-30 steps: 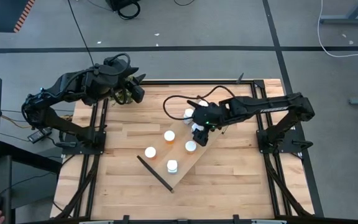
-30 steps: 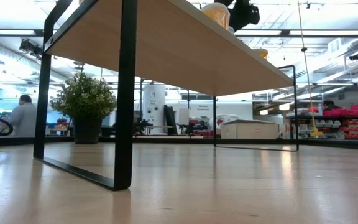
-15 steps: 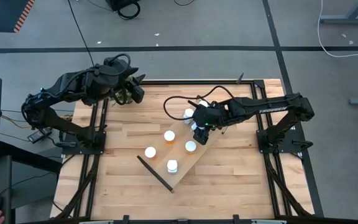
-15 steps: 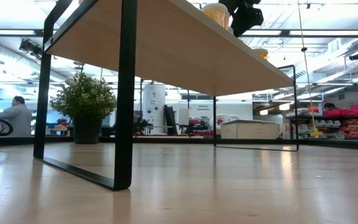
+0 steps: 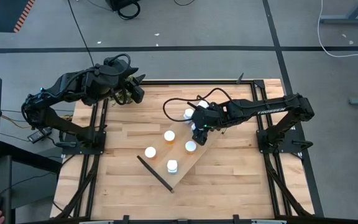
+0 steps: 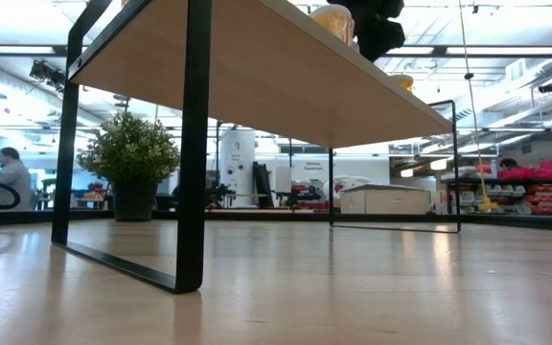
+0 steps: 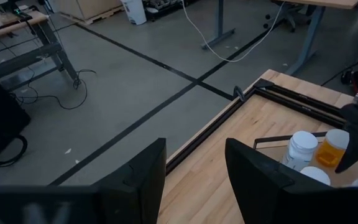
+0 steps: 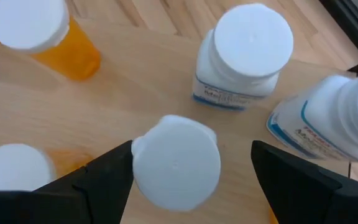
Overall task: Pick and place medicine bottles onto shelf by color
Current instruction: Adjust the white pill bottles on the shelf
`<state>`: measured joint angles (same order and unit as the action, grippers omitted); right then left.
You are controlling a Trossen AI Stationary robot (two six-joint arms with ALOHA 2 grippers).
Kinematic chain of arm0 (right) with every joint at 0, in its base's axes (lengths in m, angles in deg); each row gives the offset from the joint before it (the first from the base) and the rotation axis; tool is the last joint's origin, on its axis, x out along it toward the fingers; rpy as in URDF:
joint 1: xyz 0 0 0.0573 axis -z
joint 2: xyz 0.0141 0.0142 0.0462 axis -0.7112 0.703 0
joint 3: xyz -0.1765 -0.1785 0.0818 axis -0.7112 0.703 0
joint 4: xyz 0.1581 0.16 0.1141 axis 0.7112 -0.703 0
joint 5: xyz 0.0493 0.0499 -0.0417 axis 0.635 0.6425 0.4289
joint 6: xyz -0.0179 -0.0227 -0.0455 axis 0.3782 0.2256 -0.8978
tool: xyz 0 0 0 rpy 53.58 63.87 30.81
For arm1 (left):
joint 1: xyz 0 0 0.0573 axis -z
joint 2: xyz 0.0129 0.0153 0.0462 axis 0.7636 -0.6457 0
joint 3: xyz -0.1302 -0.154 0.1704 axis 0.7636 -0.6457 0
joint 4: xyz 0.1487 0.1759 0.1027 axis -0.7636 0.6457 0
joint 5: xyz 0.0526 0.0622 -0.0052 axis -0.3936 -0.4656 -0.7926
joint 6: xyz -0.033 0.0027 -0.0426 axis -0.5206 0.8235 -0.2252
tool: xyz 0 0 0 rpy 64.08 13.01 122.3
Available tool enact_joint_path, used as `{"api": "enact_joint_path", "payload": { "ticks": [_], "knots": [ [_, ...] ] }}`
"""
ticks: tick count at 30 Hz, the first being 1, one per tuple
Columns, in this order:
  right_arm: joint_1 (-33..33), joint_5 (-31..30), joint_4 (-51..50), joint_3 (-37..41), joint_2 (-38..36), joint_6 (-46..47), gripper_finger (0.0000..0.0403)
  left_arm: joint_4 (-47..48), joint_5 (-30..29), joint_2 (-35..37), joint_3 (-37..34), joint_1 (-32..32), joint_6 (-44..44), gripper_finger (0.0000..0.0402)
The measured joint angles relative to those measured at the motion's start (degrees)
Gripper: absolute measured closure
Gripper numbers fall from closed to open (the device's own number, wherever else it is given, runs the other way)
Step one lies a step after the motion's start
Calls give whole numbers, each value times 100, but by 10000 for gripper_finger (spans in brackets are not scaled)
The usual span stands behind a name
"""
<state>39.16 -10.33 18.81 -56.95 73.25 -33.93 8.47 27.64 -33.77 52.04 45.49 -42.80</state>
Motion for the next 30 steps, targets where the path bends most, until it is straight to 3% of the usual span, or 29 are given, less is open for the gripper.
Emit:
{"api": "enact_joint_path", "payload": {
  "ticks": [8,23,30],
  "knots": [
    [0,-2,117,0,-2,-82,86,-1,0,0,0,0,2,230],
    [-2,157,-17,0,-2,-156,189,2,0,0,0,0,6,230],
    [-2,328,-347,-174,-4,-154,206,15,0,0,0,-2,76,230]
  ]
}}
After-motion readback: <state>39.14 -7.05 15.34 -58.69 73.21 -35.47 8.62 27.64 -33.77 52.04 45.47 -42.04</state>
